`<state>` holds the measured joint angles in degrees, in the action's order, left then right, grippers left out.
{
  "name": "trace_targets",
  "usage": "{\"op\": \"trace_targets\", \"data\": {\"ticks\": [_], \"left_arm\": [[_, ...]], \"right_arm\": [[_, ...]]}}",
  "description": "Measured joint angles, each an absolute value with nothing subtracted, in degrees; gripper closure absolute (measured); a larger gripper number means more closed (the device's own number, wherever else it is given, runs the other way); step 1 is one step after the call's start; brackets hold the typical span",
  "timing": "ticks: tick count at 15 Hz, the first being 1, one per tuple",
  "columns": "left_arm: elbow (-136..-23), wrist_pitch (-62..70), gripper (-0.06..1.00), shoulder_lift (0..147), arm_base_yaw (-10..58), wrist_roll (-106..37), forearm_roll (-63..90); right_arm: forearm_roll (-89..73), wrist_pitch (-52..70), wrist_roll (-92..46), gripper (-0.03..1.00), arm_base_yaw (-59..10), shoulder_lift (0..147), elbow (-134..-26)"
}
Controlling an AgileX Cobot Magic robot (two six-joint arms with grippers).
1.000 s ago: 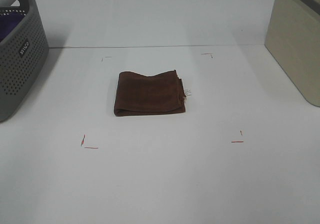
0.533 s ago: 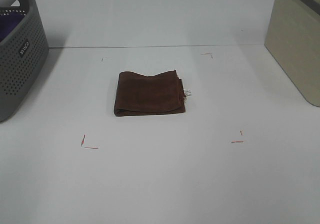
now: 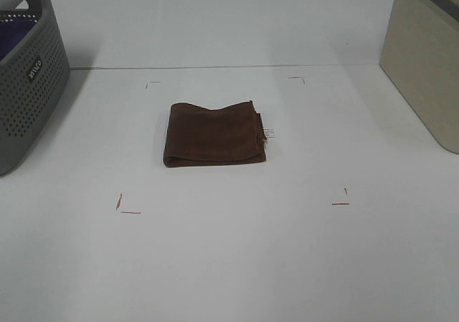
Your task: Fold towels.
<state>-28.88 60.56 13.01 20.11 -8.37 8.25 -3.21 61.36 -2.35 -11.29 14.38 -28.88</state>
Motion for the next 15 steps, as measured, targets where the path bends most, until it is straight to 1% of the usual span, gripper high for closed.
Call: {"op": "trace_targets", "data": {"ticks": [9, 10, 12, 14, 15], "left_arm": [[-28.9, 60.6, 0.24, 13.0, 20.1, -9.6, 8.9], [-28.9, 60.6, 0.24, 13.0, 20.1, -9.6, 8.9], [-28.9, 60.6, 0.24, 13.0, 16.7, -9.6, 9.0], [-28.9, 60.6, 0.24, 12.4, 10.8, -9.6, 9.0], [-28.9, 60.6, 0.24, 11.5, 8.0, -9.6, 9.0]], "right_arm": [[-3.2, 61.4, -2.3, 0.19, -11.3, 14.4, -28.9], [-3.2, 61.4, -2.3, 0.19, -10.4, 14.4, -28.9], [-3.2, 61.4, -2.3, 0.19, -5.4, 13.3, -28.9], [-3.2, 61.4, -2.3, 0.19, -0.8, 10.1, -28.9], [-3.2, 61.4, -2.3, 0.19, 0.3, 7.8, -28.9]]}}
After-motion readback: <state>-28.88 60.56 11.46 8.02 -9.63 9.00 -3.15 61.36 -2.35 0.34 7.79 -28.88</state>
